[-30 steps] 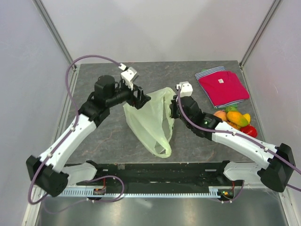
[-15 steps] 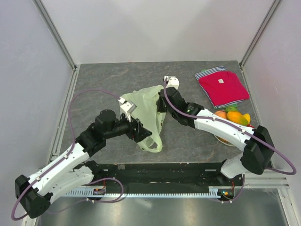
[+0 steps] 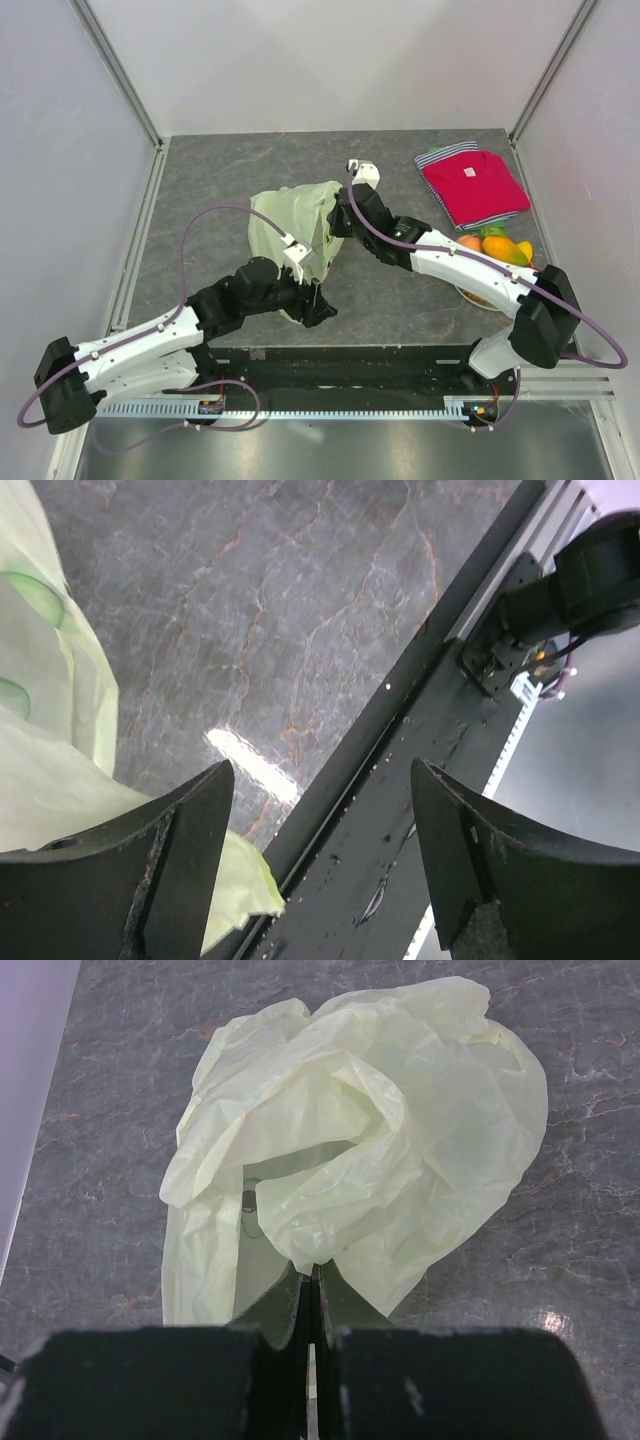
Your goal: Place the fruits into the plastic bag
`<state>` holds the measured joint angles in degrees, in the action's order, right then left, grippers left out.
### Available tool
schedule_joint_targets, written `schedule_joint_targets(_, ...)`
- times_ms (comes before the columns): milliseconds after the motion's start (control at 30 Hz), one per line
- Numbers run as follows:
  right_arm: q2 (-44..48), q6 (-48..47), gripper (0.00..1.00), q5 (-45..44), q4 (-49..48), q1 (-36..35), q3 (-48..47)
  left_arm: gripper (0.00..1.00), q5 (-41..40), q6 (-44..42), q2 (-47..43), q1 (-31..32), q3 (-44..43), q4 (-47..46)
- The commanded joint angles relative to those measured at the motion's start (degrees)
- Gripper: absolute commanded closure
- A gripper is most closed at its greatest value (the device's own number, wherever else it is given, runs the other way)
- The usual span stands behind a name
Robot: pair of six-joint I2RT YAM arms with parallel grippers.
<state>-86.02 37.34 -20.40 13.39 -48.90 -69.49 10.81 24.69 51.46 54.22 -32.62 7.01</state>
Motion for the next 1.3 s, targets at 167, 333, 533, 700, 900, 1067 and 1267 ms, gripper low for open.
schedule_joint_targets(167, 1.2, 0.71, 1.0, -2.79, -1.08, -0.31, -0.56, 0.2, -17.3, -1.3, -9.09, 7.48, -1.47, 1.87)
schedule_joint_targets(333, 2.52, 0.8, 1.0, -3.77, -0.82, -0.31, 0.41, 0.19, -25.83, -0.87, -8.4, 7.57, -4.9, 9.42)
schedule_joint_targets(533, 2.35, 0.71, 1.0, -3.77, -0.47, -0.31, 0.06, 0.19, -31.71, 6.42, -8.74, 7.92, -4.38, 17.59)
schedule_joint_targets(700, 2.78, 0.54, 1.0, -4.38, -0.03, -0.31, 0.24, 0.18, -30.59, 11.16, -11.38, 7.83, -0.87, 17.52)
schedule_joint_targets(900, 2.96, 0.71, 1.0, -4.47, 0.32, -0.31, 0.67, 0.18, -23.21, 13.81, -13.14, 7.83, 3.7, 9.02)
schedule_joint_targets(1067, 3.49, 0.98, 1.0, -4.56, 0.24, -0.31, 1.29, 0.18, -20.84, 14.86, -11.92, 7.92, 5.72, 2.76)
schedule_joint_targets(1267, 3.4, 0.71, 1.0, -4.64, 0.58, -0.31, 1.03, 0.16, -21.8, 16.18, -8.05, 7.83, 8.98, -9.27)
